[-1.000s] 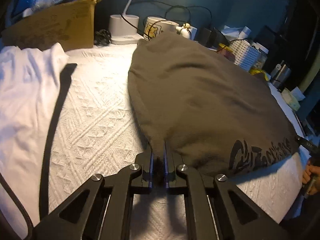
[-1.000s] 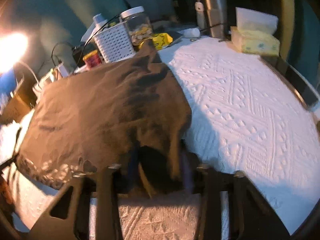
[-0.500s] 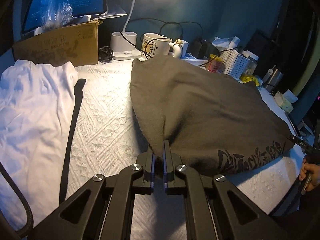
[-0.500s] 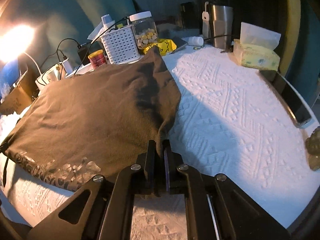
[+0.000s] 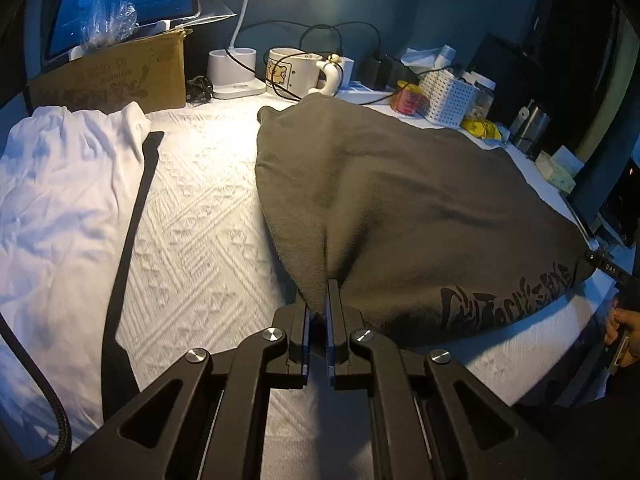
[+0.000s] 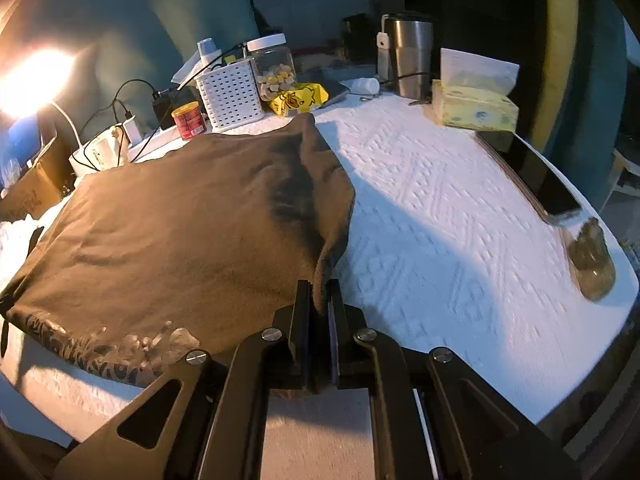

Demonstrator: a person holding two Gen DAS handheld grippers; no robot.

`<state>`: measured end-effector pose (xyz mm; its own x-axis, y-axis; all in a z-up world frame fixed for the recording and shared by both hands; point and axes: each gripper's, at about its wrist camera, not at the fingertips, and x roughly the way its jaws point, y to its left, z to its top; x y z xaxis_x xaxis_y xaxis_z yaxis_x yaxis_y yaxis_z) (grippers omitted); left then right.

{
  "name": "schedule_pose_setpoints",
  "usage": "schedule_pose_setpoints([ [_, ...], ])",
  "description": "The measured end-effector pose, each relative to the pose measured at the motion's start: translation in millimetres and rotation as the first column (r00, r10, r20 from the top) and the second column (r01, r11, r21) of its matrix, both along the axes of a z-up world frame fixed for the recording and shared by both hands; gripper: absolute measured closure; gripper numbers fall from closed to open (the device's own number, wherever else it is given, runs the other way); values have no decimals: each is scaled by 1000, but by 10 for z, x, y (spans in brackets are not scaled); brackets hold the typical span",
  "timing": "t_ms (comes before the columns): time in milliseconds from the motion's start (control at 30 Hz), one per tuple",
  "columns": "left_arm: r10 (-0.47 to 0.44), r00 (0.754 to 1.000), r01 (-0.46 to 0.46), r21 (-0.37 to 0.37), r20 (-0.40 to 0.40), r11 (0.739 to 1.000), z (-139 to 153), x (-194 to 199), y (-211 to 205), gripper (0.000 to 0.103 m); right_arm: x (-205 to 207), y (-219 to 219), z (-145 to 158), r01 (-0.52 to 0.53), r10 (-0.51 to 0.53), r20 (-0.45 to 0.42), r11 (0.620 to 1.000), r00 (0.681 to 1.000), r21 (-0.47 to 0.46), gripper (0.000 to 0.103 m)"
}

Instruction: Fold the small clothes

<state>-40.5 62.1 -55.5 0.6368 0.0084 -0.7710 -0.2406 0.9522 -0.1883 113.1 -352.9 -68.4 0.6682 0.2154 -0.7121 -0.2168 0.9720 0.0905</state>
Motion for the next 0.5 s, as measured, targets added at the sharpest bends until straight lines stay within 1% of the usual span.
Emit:
schedule_pose_setpoints([
  [167, -17, 1000, 17, 13, -17, 1000, -21, -32, -97, 99, -138, -92, -41, 16, -16, 6, 1000, 1000, -7, 95],
  [233, -23, 999, 24, 26, -40, 999, -72, -22, -151, 99, -172, -157, -71, 28, -28, 4, 1000, 1000, -3, 95],
  [300, -25, 997, 29, 54, -66, 998, -127, -9, -200, 99, -201, -258, -107, 58, -58, 3, 998, 998, -3, 99],
  [333, -26, 996, 30, 57, -81, 998, -165, -6, -210, 99, -213, -301, -123, 76, -76, 4, 997, 997, -12, 99],
  [367, -24, 995, 29, 51, -96, 998, -203, -7, -207, 99, -215, -365, -143, 88, -88, 2, 996, 996, -7, 99],
  [433, -18, 993, 24, 49, -119, 999, -259, -15, -206, 98, -216, -461, -200, 87, -86, -28, 995, 996, 41, 99],
  [500, -11, 991, 19, 59, -131, 998, -279, -29, -205, 98, -229, -460, -244, 72, -71, -33, 997, 997, 41, 99],
])
